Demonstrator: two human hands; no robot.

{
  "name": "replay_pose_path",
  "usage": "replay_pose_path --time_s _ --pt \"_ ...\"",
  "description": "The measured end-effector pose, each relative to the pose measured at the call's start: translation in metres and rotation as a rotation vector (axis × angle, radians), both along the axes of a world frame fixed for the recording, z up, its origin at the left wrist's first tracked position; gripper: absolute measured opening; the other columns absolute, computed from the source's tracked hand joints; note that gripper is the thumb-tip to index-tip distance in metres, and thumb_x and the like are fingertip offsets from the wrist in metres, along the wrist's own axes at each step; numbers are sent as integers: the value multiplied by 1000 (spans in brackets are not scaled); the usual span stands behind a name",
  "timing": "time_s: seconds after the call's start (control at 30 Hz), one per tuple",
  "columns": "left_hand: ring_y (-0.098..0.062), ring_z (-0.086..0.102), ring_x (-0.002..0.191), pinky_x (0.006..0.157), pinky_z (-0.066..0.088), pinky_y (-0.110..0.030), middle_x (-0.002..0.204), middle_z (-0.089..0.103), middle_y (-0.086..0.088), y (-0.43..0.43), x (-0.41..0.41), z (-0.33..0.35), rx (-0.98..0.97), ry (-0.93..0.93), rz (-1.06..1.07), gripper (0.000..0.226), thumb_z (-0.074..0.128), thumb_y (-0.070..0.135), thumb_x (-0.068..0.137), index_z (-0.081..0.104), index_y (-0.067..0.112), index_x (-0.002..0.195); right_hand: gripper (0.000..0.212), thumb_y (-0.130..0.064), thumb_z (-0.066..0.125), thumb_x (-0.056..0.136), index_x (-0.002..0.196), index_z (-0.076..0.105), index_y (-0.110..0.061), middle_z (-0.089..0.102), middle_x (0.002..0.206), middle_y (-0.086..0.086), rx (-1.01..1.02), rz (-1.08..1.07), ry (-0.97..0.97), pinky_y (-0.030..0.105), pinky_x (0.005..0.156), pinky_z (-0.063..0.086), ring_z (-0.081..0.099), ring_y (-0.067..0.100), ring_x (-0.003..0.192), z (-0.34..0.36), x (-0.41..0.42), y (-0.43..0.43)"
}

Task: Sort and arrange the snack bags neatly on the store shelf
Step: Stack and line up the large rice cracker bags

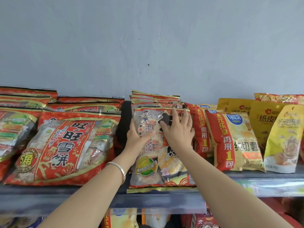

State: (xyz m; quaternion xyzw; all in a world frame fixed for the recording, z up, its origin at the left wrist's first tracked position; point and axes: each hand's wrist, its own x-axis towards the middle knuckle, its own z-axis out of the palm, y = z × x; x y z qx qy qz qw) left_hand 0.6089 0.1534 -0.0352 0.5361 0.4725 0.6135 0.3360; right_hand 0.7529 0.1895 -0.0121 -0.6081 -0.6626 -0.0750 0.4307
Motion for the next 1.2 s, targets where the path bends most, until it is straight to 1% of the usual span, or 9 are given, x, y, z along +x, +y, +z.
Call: replay_pose_path --time_s 0.1,0.23,0.33,0.47,0.53,0.63,0.77,0.9,1.2 --pt "-20 38 133 108 35 -45 151 31 2 -3 0 -6 -67 -94 -88 123 81 57 47 12 40 147 79 -77 35 82 147 12 -40 0 160 0 -104 -4 37 57 101 32 16 37 142 -9 8 -3" --pt "-19 47 126 101 43 -43 145 41 3 3 -7 -7 -73 -116 -64 100 80 46 64 21 41 145 84 -81 35 78 146 11 -41 0 160 -1 -138 1 68 54 93 43 33 43 132 -11 6 -5" --pt "-11 43 124 91 47 -31 148 35 8 6 -15 -8 -61 -84 -33 89 74 43 74 21 40 145 84 -79 39 79 147 11 -40 -3 160 0 -148 0 83 55 93 42 31 44 132 -10 -4 -8" --pt "9 45 94 67 39 -9 130 36 19 8 -27 -5 -72 -23 -8 83 71 44 78 20 42 144 83 -75 39 82 149 9 -36 -7 160 1 -168 -8 83 55 97 36 26 43 136 -9 -17 -11" --pt "8 47 103 78 43 -12 133 34 21 9 -30 -6 -54 28 -1 82 68 48 79 18 44 144 83 -76 35 83 150 6 -35 -8 160 3 -163 -23 54 56 100 34 23 42 138 -11 -20 -11" --pt "-17 25 140 107 28 -38 154 20 8 9 -27 -14 15 166 135 82 57 57 83 9 40 148 83 -76 29 85 151 4 -33 -7 161 6 -156 -18 8 57 105 28 16 40 142 -13 -18 -11" --pt "-21 23 140 106 28 -38 154 19 -1 1 -18 -12 132 371 361 68 44 49 93 10 30 149 75 -68 32 90 151 6 -33 -6 161 6 -172 41 -21 56 108 23 9 38 145 -8 -9 -11" --pt "-24 37 130 99 39 -38 142 38 -9 -9 -4 6 307 665 618 53 50 32 93 33 20 141 62 -54 35 96 150 16 -32 5 161 6 -100 102 -88 53 110 24 6 32 146 -1 8 -18" --pt "-20 45 122 102 34 -29 128 53 -4 -30 95 21 537 800 406 38 60 18 88 54 15 126 36 -27 47 96 131 53 -20 48 138 4 194 159 -297 41 97 41 42 27 128 10 81 -61"
